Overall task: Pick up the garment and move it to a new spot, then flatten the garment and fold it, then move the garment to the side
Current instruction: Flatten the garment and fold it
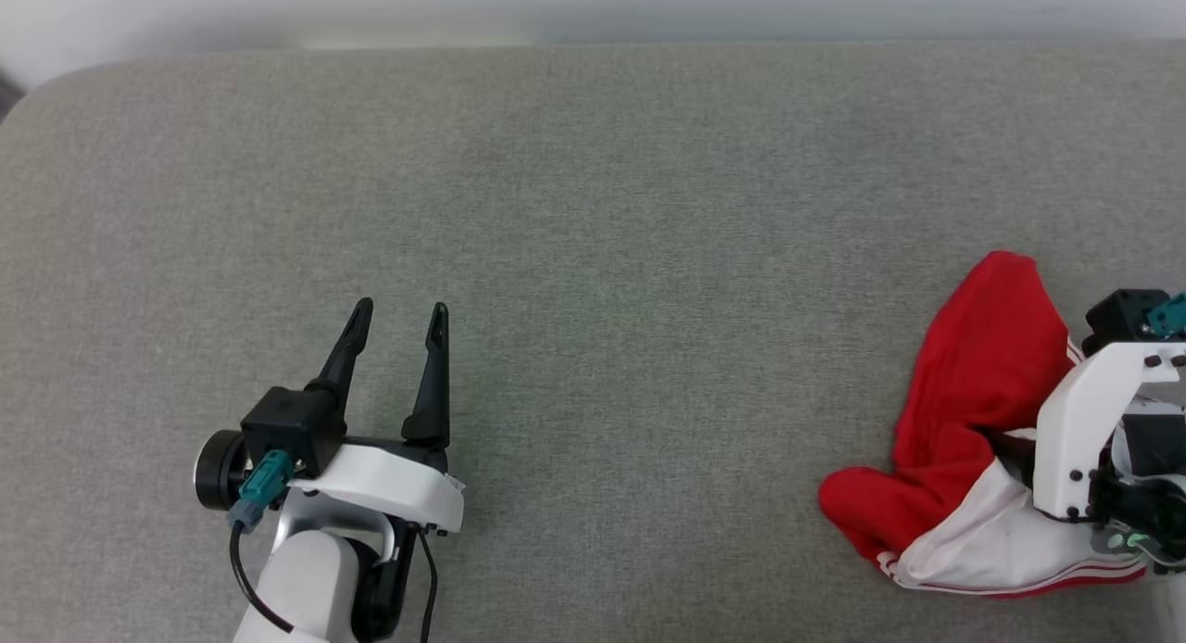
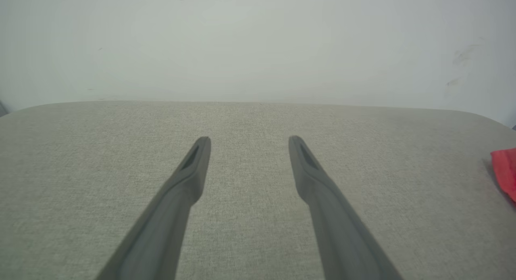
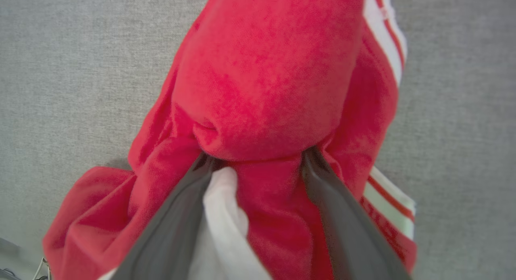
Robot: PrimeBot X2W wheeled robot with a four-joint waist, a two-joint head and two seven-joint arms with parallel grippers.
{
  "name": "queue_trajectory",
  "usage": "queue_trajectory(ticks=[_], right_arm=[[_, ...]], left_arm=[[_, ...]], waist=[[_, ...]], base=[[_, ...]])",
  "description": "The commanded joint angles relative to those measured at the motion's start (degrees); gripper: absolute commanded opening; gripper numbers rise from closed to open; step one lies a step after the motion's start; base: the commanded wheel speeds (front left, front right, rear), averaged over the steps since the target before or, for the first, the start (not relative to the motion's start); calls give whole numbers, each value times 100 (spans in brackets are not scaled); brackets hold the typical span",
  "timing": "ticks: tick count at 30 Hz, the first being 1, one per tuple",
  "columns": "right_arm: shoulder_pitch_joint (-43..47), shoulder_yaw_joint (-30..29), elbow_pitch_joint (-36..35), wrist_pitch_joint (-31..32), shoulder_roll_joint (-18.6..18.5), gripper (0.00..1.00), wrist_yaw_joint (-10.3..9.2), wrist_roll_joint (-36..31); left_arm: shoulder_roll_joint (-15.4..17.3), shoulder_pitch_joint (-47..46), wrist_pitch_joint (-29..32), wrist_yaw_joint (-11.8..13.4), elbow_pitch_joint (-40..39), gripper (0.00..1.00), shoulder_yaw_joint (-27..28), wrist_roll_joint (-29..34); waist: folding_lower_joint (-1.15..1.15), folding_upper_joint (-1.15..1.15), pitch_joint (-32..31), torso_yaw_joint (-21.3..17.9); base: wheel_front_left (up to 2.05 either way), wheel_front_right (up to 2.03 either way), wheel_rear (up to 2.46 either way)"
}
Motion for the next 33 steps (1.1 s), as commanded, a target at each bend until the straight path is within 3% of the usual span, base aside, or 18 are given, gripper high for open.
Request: queue_trajectory(ticks=[1,2,7,14,15,16,21,22,23,24,25,28,33], right_arm=[[-96,55,116,90,66,25,-2,46],[-134,99,116,77,77,0,-2,67],[-445,484,-253,-332,123,0,-2,275],[-929,1737,-770,-1142,60,0,-2,369],[-929,1737,-770,-1142,60,0,-2,369],[-1035,2154,-765,-1357,122,0,-2,404],[-1057,3103,-305,-1810,395,1,-2,652],[-1042,3266,-166,-1908,449,11,-2,689],[-997,3405,-2,-1992,517,33,-2,765],[-997,3405,-2,-1992,517,33,-2,765],[-970,3633,281,-2208,547,100,-2,792],[-979,3749,469,-2554,570,100,-2,810],[-821,3834,449,-3922,521,100,-2,688]], left_arm=[[-20,-81,-39,-15,16,100,-2,-6],[-30,-95,-39,-26,24,100,-2,-1],[-49,-96,-37,-52,50,100,41,20],[-49,-24,-34,-73,64,100,69,73],[-49,-24,-34,-73,64,100,69,73],[-54,-36,-35,-88,53,100,67,78],[-74,-69,-34,-109,59,100,53,88],[-78,-74,-34,-115,66,100,49,88],[-80,-77,-30,-119,73,100,42,91],[-80,-77,-30,-119,73,100,42,91],[-92,-77,-30,-121,86,100,34,89],[-101,-79,-30,-124,109,100,28,93],[-100,-4,-30,-131,152,100,44,115]], waist=[[0,0,69,76],[0,0,74,92],[0,0,3,138],[0,0,-128,118],[0,0,-128,118],[0,0,-124,112],[0,0,-50,97],[0,0,-38,98],[0,0,-29,98],[0,0,-29,98],[0,0,-20,100],[0,0,-25,101],[0,0,-150,77]], base=[[0,0,0],[0,0,0],[0,0,0],[0,0,0],[0,0,0],[0,0,0],[0,0,0],[0,0,0],[0,0,0],[0,0,0],[0,0,0],[0,0,0],[0,0,0]])
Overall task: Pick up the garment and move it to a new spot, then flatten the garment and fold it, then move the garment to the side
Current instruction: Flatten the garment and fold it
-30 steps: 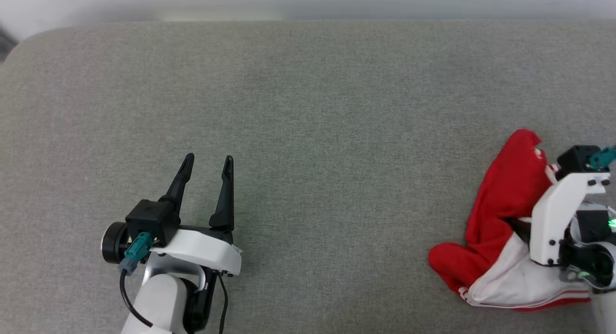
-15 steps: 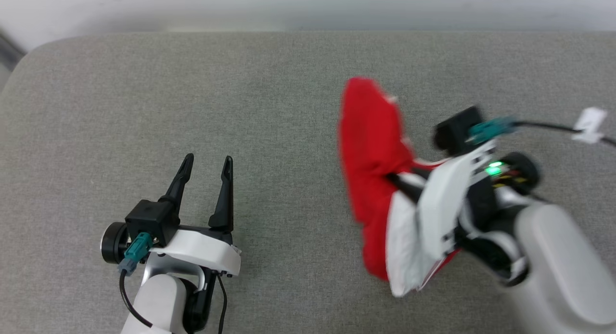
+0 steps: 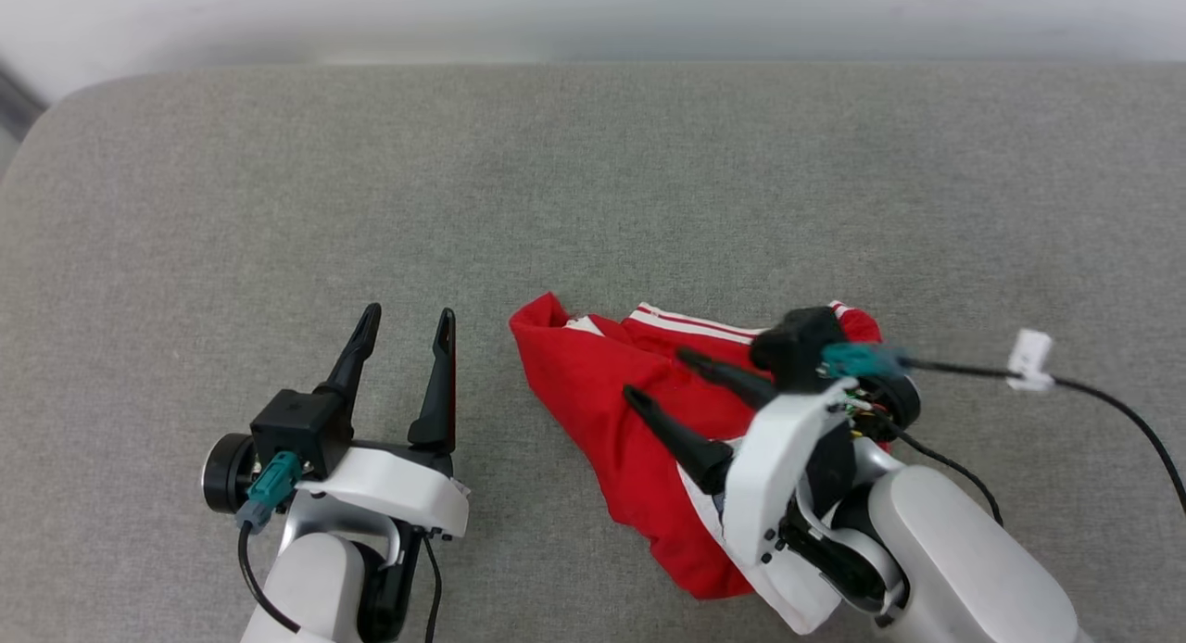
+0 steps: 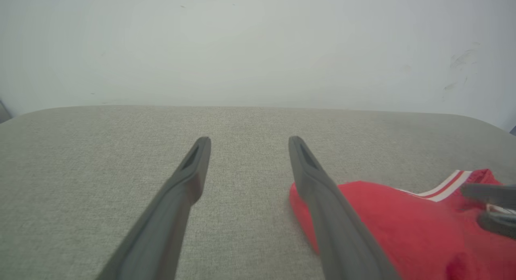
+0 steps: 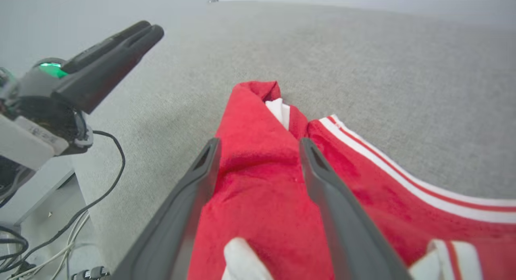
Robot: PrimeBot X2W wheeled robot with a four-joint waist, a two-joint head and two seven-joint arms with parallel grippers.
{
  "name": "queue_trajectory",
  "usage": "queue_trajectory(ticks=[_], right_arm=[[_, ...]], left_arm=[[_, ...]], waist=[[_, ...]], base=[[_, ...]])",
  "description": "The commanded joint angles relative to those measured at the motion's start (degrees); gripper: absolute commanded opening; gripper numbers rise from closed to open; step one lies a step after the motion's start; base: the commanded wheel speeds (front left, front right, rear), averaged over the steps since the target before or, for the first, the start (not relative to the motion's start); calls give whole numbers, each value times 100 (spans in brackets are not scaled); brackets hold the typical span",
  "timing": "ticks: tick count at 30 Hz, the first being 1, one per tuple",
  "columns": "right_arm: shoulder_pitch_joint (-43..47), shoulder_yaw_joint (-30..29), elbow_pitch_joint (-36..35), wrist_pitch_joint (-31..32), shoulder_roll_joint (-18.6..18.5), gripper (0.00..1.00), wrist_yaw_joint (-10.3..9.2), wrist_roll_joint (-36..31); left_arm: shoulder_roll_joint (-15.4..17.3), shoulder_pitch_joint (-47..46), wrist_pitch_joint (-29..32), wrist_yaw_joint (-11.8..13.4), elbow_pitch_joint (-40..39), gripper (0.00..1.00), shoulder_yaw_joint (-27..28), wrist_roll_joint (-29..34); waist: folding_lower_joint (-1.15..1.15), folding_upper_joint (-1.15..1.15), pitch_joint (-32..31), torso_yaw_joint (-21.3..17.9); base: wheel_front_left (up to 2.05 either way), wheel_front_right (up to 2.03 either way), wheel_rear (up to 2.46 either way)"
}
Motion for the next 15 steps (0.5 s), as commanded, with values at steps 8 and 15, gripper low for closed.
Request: queue_trajectory(ticks=[8,15], right_arm=[[875,-827,-456,-1167,-150,100,-2,-313],[1669,-1162,-1052,109,-415,100,-2,-564]], left_arm=[[27,217,-14,12,35,100,46,47],[71,386,-14,47,-1,100,77,37]], waist=[[0,0,-399,-141],[0,0,-609,-246]], base=[[0,0,0],[0,0,0]])
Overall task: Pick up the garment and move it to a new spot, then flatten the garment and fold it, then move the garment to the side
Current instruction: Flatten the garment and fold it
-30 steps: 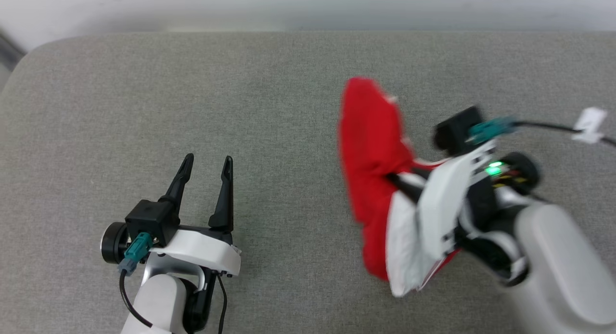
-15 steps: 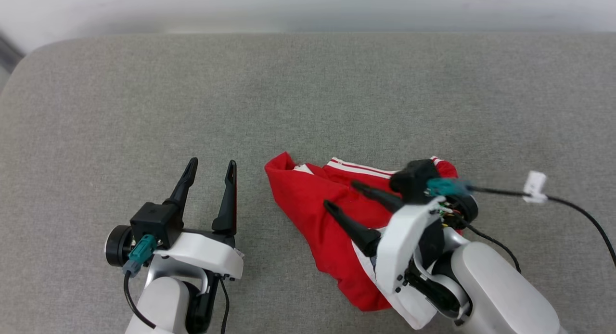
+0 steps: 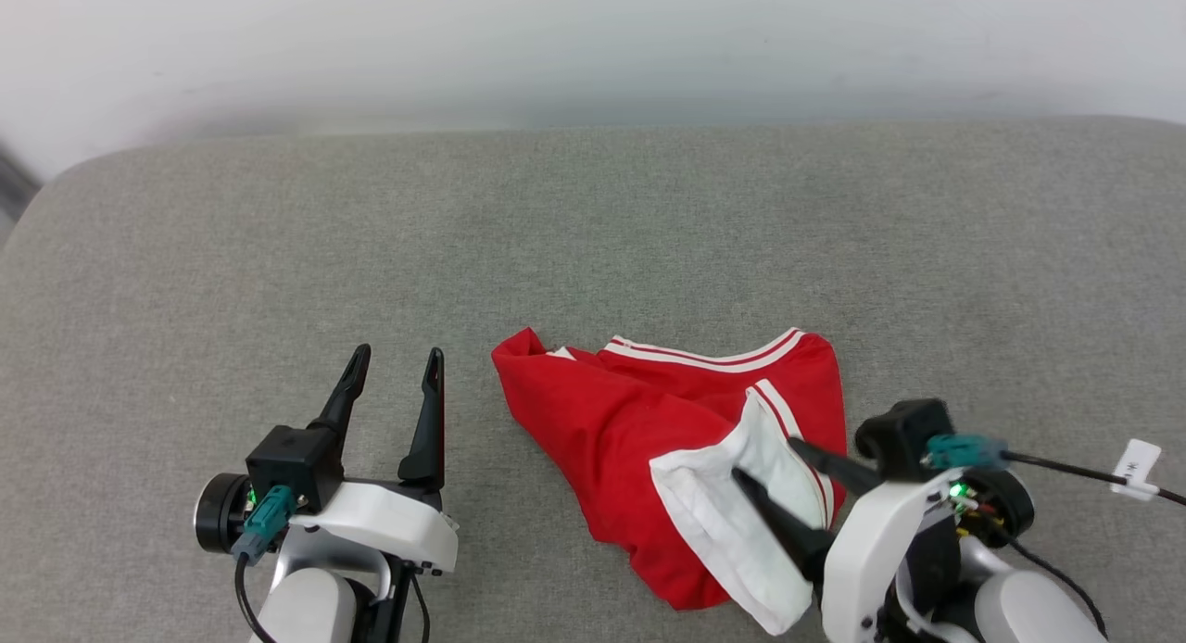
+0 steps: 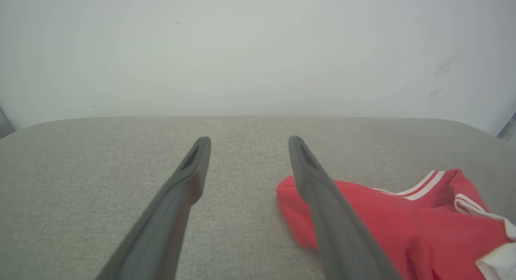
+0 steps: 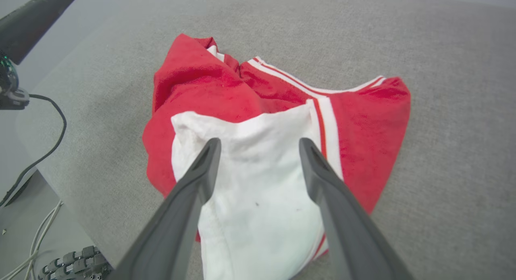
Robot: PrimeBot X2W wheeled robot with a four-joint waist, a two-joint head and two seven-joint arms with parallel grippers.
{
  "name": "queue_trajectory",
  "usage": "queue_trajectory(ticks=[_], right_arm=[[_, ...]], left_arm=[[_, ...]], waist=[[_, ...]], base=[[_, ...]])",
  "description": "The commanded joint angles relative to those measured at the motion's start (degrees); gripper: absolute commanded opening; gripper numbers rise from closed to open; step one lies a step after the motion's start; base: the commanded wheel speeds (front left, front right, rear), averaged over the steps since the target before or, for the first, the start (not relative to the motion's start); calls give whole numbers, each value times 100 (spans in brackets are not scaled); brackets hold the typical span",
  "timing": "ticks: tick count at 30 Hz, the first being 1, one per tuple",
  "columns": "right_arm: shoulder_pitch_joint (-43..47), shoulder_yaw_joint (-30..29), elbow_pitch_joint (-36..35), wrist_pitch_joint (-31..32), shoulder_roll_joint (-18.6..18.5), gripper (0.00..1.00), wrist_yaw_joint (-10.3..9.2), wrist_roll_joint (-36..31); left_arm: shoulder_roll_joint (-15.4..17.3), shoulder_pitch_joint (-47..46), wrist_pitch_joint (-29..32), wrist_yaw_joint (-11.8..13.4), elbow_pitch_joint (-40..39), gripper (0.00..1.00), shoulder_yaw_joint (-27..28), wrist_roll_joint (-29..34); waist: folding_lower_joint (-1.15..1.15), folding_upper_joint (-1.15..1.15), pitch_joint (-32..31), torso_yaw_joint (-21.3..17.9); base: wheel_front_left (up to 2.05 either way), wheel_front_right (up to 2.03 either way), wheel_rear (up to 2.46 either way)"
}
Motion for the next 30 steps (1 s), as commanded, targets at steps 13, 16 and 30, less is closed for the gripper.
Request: queue_trajectory(ticks=[13,16,30], right_arm=[[149,780,-753,1873,-367,100,-2,-141],[34,860,-594,1950,-413,100,-2,-210],[-278,420,-664,1474,-225,0,-2,-337]], left_arm=[[37,-39,-13,19,-38,100,-82,-32],[38,-81,-13,43,-65,100,-52,-50],[91,-80,-14,101,-121,100,60,-84]], waist=[[0,0,129,71],[0,0,216,118],[0,0,335,22]], base=[[0,0,0],[0,0,0],[0,0,0]])
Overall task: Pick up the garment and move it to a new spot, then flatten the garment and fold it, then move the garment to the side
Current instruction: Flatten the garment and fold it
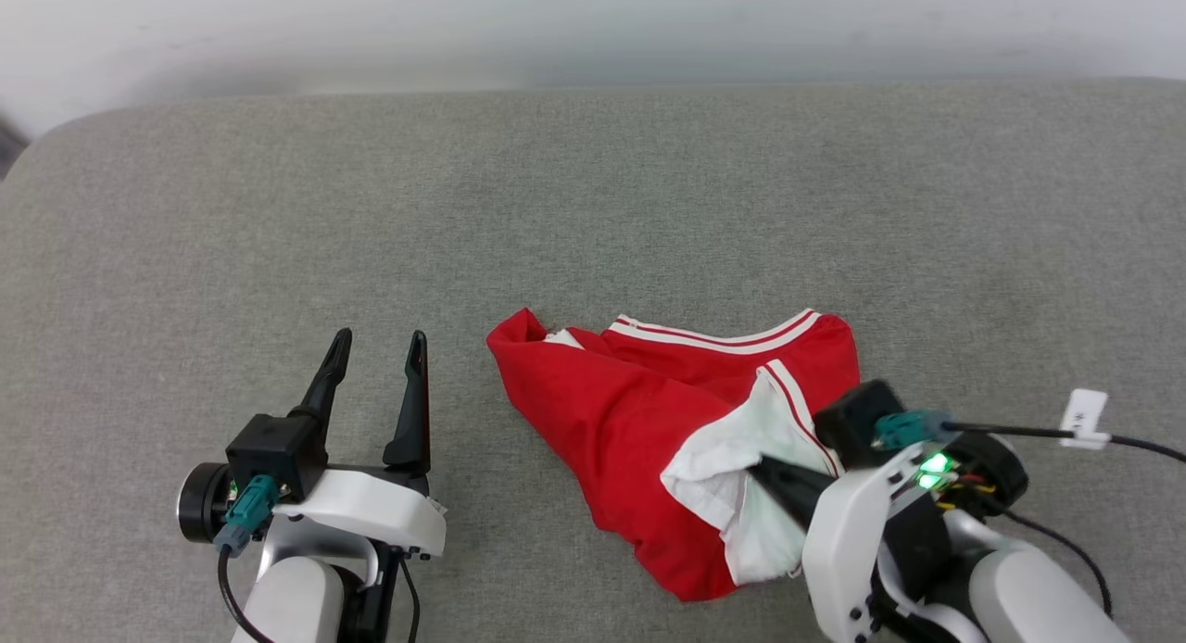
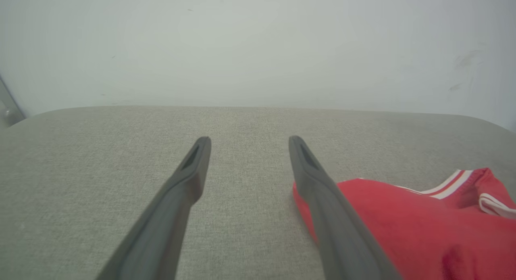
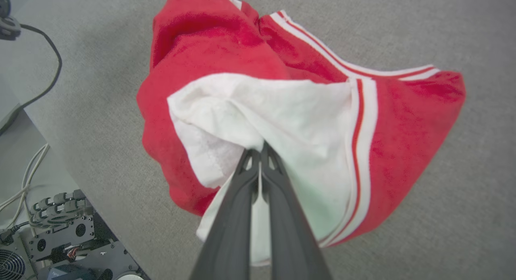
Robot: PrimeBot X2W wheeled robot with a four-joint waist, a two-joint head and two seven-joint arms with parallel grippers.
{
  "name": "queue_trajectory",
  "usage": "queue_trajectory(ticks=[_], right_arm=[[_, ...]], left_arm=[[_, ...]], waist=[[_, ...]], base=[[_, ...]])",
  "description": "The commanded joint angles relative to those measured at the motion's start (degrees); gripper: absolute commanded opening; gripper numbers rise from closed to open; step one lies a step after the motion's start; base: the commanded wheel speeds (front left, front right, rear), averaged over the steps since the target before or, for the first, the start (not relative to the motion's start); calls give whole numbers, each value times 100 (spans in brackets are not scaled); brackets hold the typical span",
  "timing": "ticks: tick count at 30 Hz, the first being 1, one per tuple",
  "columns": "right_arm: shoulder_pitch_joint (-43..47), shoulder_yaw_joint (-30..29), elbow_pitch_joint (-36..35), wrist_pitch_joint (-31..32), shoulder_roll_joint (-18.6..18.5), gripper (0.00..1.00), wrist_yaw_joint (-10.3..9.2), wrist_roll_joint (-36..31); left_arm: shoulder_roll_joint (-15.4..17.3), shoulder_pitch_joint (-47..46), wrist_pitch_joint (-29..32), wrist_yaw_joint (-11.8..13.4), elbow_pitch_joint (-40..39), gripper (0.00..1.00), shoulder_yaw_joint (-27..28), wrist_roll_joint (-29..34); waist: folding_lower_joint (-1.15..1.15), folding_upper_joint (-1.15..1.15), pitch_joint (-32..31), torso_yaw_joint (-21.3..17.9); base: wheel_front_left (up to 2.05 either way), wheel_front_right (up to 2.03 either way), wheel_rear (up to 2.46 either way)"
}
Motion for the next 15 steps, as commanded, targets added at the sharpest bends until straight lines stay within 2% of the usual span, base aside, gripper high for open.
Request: queue_trajectory(ticks=[1,4,6,10,15], right_arm=[[-52,-187,-115,-144,74,0,-2,-45],[34,-705,-222,-354,197,0,-3,-104],[127,-1262,-195,-526,338,0,-3,-167],[288,-2473,153,-721,649,0,-2,-160],[416,-3653,868,-846,872,0,-3,-53]], left_arm=[[18,-26,-14,-4,-5,100,5,-14],[26,-41,-14,-7,5,100,-4,-9],[28,-30,-14,-2,-2,100,-7,-11],[30,-15,-14,-5,-27,100,-23,-17],[53,-26,-14,-5,-20,100,-31,-29]], waist=[[0,0,-29,-49],[0,0,-63,-94],[0,0,-79,-117],[0,0,-83,-130],[0,0,-53,-108]], base=[[0,0,0],[0,0,0],[0,0,0],[0,0,0],[0,0,0]])
